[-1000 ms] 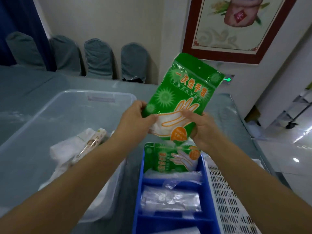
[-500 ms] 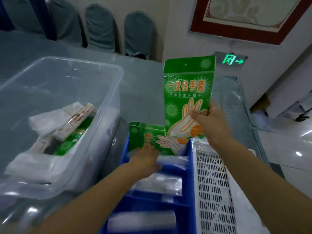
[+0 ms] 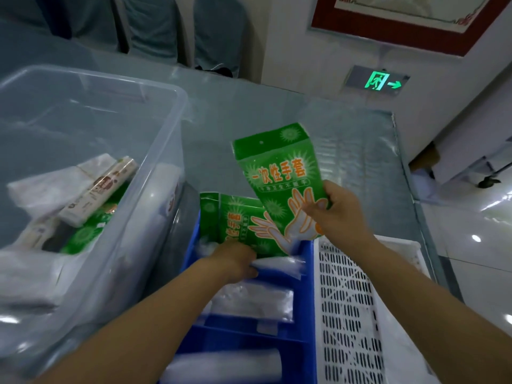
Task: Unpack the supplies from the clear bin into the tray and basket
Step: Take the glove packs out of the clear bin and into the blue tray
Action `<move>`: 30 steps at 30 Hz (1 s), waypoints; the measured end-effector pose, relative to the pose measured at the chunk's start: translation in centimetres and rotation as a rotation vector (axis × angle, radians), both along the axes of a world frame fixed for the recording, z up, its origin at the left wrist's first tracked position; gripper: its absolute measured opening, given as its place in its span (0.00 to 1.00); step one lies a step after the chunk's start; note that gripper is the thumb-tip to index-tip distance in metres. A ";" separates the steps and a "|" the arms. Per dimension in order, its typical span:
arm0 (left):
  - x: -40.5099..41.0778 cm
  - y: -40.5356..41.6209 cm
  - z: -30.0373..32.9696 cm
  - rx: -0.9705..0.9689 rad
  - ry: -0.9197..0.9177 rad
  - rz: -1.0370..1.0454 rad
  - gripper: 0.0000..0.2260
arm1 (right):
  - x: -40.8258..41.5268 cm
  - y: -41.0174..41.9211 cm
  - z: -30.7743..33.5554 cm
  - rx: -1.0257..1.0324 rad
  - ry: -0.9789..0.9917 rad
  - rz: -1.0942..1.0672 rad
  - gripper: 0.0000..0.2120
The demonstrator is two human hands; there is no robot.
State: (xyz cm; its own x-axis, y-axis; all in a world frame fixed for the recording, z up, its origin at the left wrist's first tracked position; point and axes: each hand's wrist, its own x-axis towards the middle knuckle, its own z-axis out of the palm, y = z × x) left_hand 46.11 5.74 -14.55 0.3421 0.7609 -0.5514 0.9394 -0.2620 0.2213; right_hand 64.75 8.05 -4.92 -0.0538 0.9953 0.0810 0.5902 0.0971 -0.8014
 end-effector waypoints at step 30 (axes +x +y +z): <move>-3.4 -6.5 1.8 0.627 -0.141 -0.145 0.15 | -4.9 -1.1 -3.6 0.083 -0.343 0.412 0.21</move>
